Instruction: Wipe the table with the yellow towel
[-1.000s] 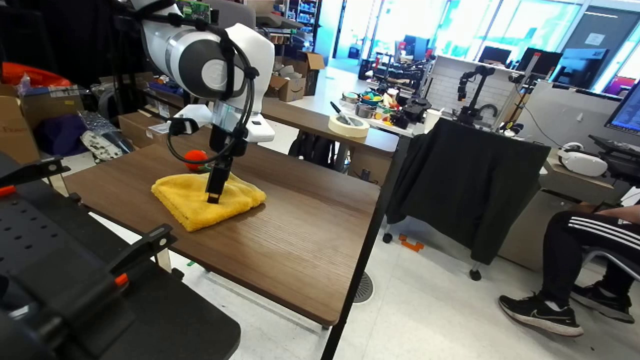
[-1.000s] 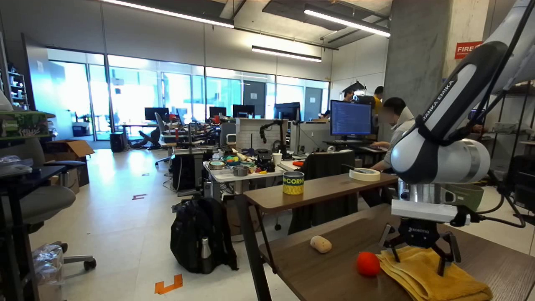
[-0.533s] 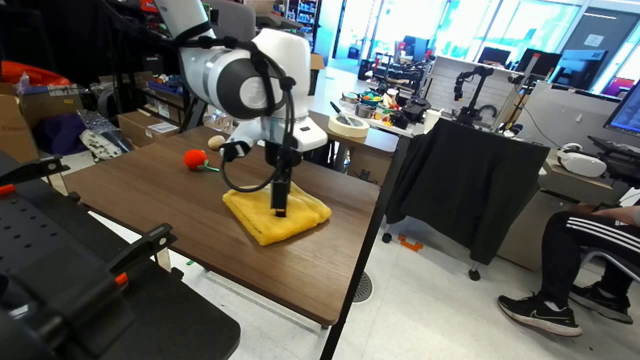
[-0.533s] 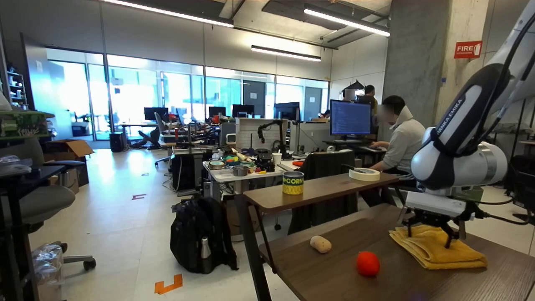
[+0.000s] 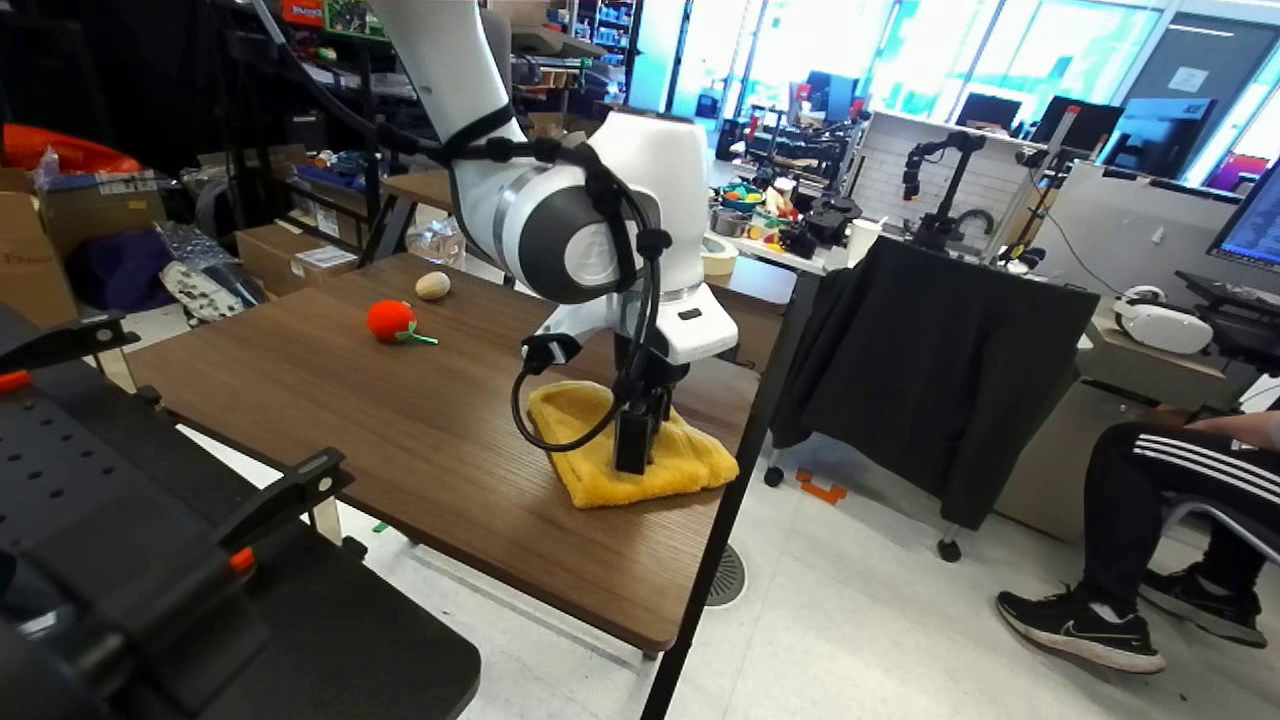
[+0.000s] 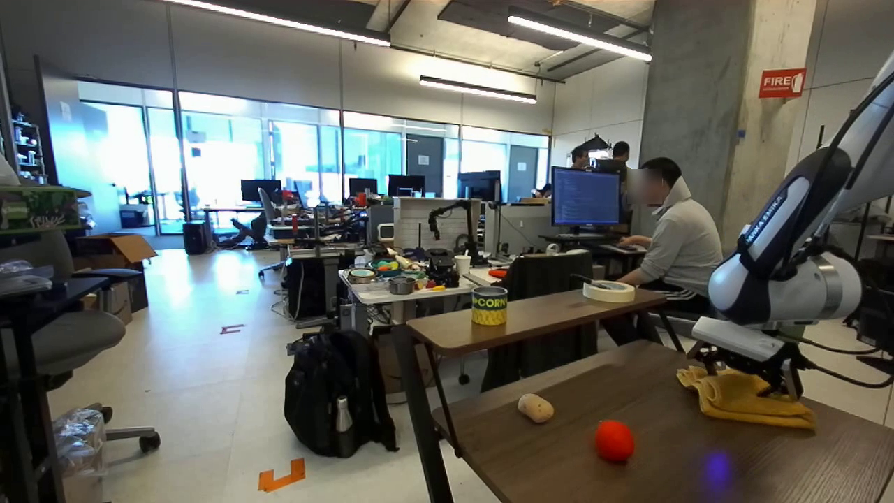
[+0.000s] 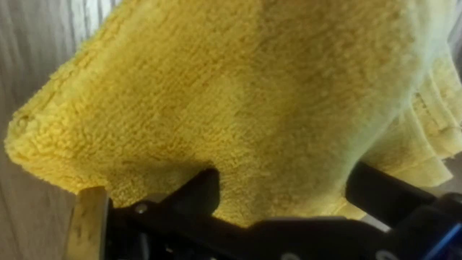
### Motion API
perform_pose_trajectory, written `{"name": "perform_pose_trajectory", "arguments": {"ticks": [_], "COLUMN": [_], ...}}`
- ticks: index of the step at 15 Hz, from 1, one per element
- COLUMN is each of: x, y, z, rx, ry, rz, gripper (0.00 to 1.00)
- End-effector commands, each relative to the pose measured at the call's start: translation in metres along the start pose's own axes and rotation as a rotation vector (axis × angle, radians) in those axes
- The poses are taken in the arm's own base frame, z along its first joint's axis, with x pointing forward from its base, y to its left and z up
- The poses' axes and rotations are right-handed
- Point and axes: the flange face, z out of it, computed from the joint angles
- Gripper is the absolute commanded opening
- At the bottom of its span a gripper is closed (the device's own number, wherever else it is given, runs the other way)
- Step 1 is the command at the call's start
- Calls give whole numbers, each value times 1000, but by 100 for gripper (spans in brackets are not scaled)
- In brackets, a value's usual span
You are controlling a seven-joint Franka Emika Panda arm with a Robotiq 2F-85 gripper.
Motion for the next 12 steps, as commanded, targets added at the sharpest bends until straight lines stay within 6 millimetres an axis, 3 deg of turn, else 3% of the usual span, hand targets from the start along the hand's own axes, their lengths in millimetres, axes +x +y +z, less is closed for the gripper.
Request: {"name": "perform_pose_trajectory", "arguments": {"ticks": [1,5,7,8,10,12], "x": [-56,-112,-122,-119,-94,-53], "y": [-29,-78,-92,-96,-94,-82], "z": [27,10,8,8,11,13], "rx": [35,112,131,135,132,129], "ry": [-90,-154,-160,-151,-120,-86], "rz": [2,-59,-63,-56,-2,87], "gripper": [100,100,100,100,100,100]}}
